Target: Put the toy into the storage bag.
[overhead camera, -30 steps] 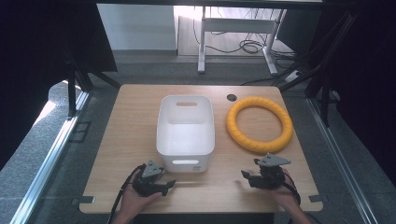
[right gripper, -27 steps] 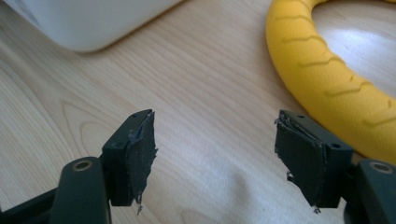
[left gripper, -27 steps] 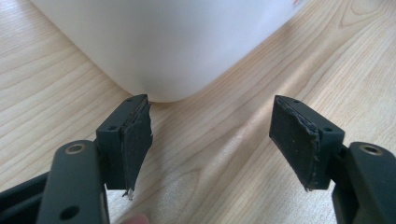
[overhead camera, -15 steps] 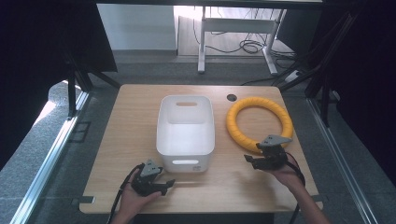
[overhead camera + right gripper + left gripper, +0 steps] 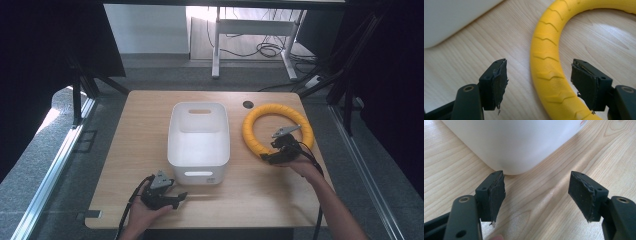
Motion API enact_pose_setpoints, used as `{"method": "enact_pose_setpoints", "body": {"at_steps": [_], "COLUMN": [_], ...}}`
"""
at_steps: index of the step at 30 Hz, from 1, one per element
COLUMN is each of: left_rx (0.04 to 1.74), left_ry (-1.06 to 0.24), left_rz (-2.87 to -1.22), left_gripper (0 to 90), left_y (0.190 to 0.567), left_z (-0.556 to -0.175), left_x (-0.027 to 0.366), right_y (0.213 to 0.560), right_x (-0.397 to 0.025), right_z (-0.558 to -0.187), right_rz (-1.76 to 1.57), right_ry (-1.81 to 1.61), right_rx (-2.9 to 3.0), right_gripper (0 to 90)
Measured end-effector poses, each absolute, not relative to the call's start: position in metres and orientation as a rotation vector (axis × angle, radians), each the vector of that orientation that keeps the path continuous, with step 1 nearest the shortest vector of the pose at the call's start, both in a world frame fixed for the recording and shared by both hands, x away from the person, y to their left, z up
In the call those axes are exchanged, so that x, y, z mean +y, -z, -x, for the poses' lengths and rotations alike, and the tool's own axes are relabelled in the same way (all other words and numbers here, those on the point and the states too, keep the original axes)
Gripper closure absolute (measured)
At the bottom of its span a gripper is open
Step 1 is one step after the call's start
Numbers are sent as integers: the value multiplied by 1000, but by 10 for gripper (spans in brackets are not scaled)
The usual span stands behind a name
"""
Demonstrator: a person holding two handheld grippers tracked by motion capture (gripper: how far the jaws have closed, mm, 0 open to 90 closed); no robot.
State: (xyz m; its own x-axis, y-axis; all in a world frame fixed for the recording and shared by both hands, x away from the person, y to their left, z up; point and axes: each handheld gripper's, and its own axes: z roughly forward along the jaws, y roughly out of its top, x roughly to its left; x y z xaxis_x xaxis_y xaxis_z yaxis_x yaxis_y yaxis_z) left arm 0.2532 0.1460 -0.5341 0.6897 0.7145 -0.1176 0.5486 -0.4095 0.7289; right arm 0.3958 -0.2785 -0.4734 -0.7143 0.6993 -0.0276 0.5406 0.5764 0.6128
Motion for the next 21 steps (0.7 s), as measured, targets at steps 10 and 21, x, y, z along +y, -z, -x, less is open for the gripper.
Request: {"method": "enact_pose_setpoints", "body": {"at_steps": [10,21], "left_rx": [961,961], "left_ry": [-271,-265], "left_rz": [-2122,-2130], "left_gripper": [297,296], "left_y": [535,536], "left_z": [-253,-253], "left_x": [145,144], "right_y": [489,507], "right_x": [-273,-268], "right_z": [-413,-424], "right_rz": [-1036,-1034], "right_ry": [-775,-694], "right_rx": [2581,2636], "right_gripper": [297,358]}}
